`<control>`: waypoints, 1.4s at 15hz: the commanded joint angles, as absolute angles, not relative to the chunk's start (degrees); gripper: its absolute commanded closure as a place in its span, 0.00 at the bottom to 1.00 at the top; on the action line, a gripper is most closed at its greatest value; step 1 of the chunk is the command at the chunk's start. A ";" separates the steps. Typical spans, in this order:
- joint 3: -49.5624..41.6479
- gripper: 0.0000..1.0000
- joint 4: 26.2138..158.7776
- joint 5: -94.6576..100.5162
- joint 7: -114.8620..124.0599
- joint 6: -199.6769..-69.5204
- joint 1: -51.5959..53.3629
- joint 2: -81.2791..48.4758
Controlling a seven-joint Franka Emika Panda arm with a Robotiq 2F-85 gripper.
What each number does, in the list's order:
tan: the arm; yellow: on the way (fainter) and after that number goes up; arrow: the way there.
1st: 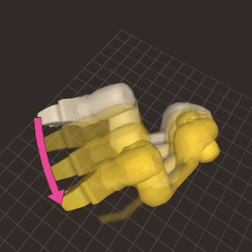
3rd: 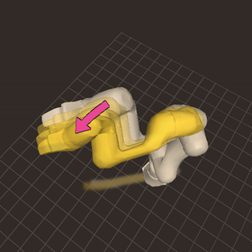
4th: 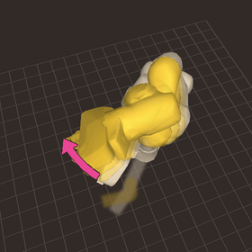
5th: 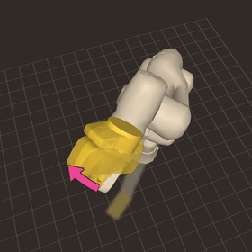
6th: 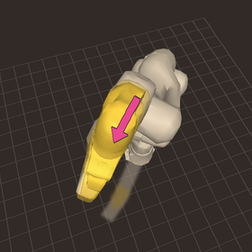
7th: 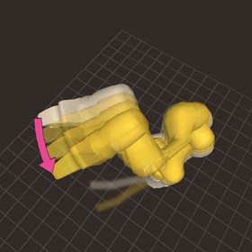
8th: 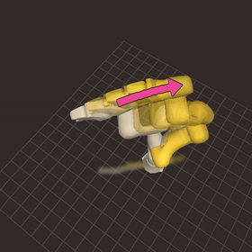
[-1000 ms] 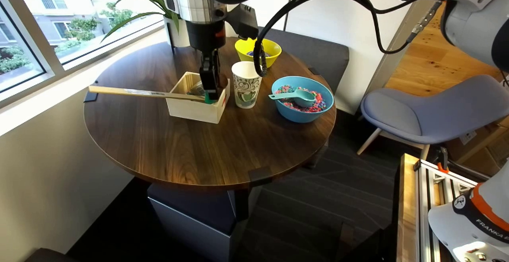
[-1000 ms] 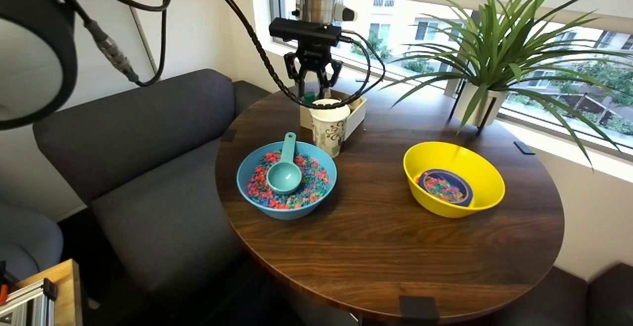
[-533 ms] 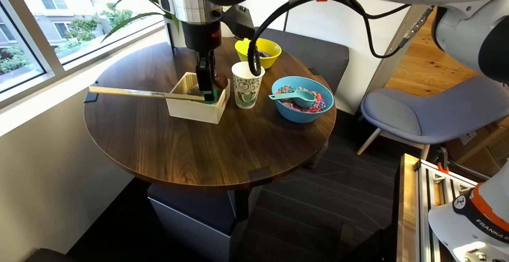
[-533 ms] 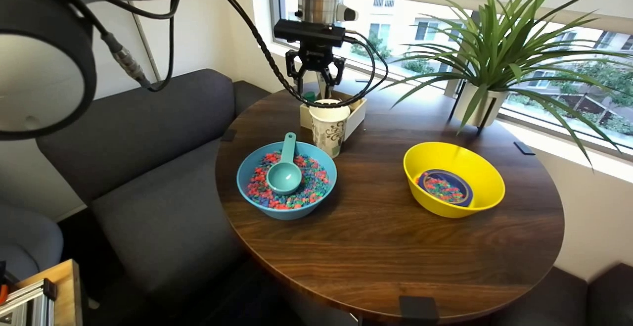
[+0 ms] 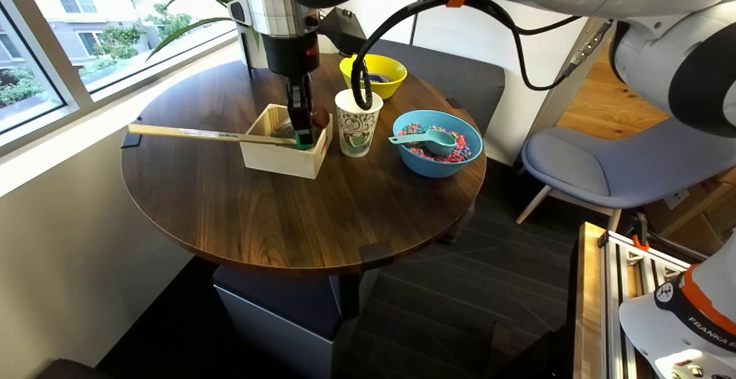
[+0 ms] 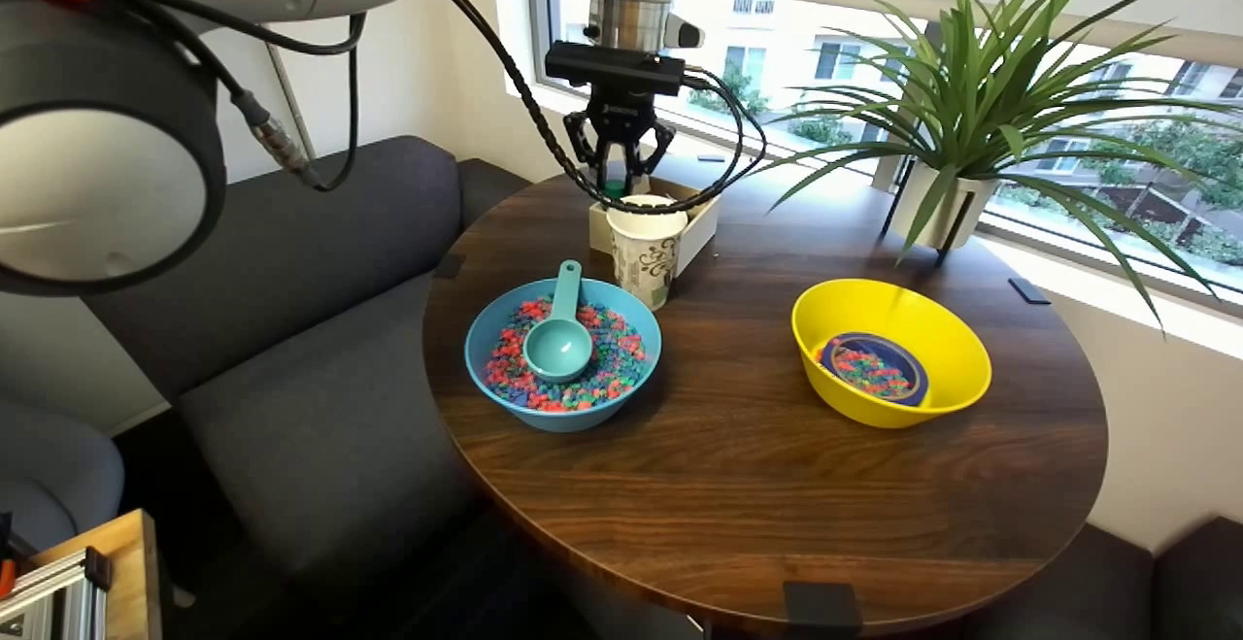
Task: Put the green block in the yellow bowl
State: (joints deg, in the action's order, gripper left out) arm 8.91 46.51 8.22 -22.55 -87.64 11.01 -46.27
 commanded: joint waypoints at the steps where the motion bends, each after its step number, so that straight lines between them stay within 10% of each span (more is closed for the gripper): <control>1: 8.79 0.92 42.97 9.14 -24.03 -85.14 11.97 -46.93; 14: 5.00 0.92 66.54 11.82 5.07 -91.34 11.15 -18.49; 15: 5.62 0.67 57.50 13.38 0.15 -87.81 12.23 -23.73; 20: 5.35 0.67 63.47 13.06 3.75 -89.89 10.96 -20.33; 21: 4.72 0.92 66.79 13.05 4.32 -90.25 10.02 -17.51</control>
